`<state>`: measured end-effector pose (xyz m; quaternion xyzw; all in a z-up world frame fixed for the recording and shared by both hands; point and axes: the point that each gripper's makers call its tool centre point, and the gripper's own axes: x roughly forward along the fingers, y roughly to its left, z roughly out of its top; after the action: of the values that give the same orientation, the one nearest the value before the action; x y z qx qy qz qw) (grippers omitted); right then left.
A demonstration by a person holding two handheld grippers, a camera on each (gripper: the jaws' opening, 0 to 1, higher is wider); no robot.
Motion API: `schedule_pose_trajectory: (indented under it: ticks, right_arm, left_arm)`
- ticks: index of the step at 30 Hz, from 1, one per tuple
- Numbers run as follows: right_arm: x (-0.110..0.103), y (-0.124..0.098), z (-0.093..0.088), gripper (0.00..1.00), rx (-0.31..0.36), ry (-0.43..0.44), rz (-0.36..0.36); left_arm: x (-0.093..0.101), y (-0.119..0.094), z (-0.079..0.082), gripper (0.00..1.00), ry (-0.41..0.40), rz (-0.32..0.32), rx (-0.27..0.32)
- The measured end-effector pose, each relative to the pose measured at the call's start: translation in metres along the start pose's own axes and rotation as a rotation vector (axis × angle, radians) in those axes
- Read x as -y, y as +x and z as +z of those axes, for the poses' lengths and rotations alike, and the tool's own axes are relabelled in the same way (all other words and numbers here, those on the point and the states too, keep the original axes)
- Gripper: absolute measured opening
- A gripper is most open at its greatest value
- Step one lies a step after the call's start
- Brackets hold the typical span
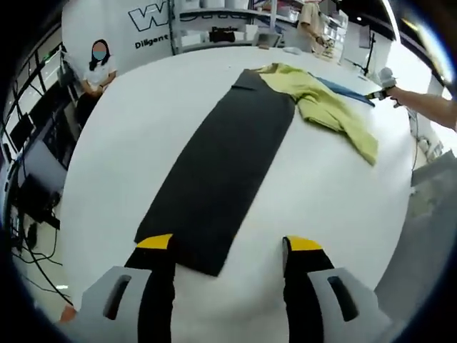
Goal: Fold the garment on the visible template until the final outline fits inside the template.
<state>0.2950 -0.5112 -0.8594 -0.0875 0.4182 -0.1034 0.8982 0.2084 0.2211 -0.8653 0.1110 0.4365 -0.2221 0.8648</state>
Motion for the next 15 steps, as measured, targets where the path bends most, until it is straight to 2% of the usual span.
schedule_pose_trajectory:
  ticks: [3, 6, 8, 13, 15]
  right_arm:
    - [0.0, 0.0, 0.0, 0.03, -0.001, 0.007, 0.002]
    - [0.002, -0.006, 0.008, 0.03, 0.046, 0.026, 0.003]
    - [0.004, -0.008, 0.009, 0.03, 0.053, 0.022, -0.007]
    - [0.02, -0.021, 0.024, 0.05, 0.12, 0.056, -0.056]
    - [0.029, -0.033, 0.035, 0.05, 0.175, 0.063, -0.086]
  left_arm:
    - [-0.002, 0.0, 0.001, 0.54, -0.011, 0.003, -0.001]
    - [0.002, 0.0, 0.001, 0.56, -0.002, -0.003, -0.015]
    - [0.003, 0.0, 0.0, 0.55, -0.002, -0.006, -0.015]
    - [0.006, -0.009, 0.007, 0.5, -0.06, -0.03, 0.017]
    - [0.004, -0.019, 0.015, 0.49, -0.076, -0.018, 0.053]
